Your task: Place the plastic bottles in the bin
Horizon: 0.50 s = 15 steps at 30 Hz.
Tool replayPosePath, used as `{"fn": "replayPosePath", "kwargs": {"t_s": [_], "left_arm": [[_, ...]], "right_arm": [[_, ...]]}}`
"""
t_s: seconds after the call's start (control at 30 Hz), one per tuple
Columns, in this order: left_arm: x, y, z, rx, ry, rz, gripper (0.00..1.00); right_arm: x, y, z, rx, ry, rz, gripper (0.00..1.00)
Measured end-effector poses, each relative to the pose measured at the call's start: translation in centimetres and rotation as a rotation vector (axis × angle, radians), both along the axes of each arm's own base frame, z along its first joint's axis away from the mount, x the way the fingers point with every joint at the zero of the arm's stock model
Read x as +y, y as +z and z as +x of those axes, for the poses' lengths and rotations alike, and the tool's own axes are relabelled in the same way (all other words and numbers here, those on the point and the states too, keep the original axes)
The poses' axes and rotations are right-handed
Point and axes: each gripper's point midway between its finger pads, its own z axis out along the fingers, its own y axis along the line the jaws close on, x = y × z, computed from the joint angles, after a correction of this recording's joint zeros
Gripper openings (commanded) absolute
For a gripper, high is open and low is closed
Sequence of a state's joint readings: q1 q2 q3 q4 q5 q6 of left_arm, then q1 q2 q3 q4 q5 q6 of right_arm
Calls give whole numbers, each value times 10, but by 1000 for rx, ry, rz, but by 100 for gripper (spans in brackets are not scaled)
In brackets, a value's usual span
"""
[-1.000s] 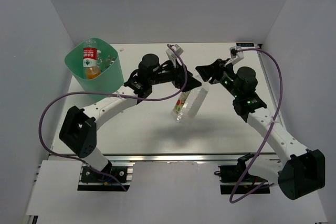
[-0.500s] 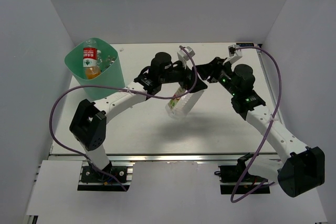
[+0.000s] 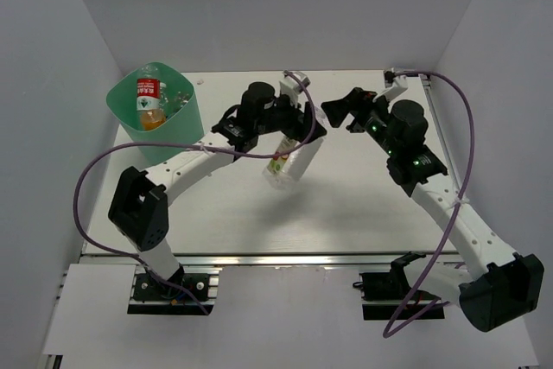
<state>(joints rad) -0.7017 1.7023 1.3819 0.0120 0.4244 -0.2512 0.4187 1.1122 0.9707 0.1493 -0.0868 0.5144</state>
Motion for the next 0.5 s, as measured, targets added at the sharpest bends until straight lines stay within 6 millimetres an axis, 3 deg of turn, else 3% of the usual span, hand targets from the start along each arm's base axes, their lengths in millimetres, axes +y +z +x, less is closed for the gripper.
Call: {"fn": "replayPosePath", "kwargs": {"t_s": [0.13, 0.23, 0.3, 0.37, 0.4, 0.5], "left_arm": [[46, 15, 39, 3, 158, 20, 14], [106, 47, 86, -21, 341, 10, 16], [166, 79, 119, -67, 519, 6, 19], [225, 116, 138, -138, 688, -3, 23], [256, 139, 142, -183, 774, -11, 24], [313, 196, 130, -309, 941, -42, 26]], "right_arm": [[-32, 16, 0, -29, -117, -23, 89], [-63, 32, -4, -74, -220, -37, 89], [-79, 40, -6, -100, -268, -45, 89], [-87, 42, -8, -109, -295, -55, 89], [-91, 41, -8, -109, -308, -62, 89], [-99, 29, -4, -84, -327, -86, 89]]}}
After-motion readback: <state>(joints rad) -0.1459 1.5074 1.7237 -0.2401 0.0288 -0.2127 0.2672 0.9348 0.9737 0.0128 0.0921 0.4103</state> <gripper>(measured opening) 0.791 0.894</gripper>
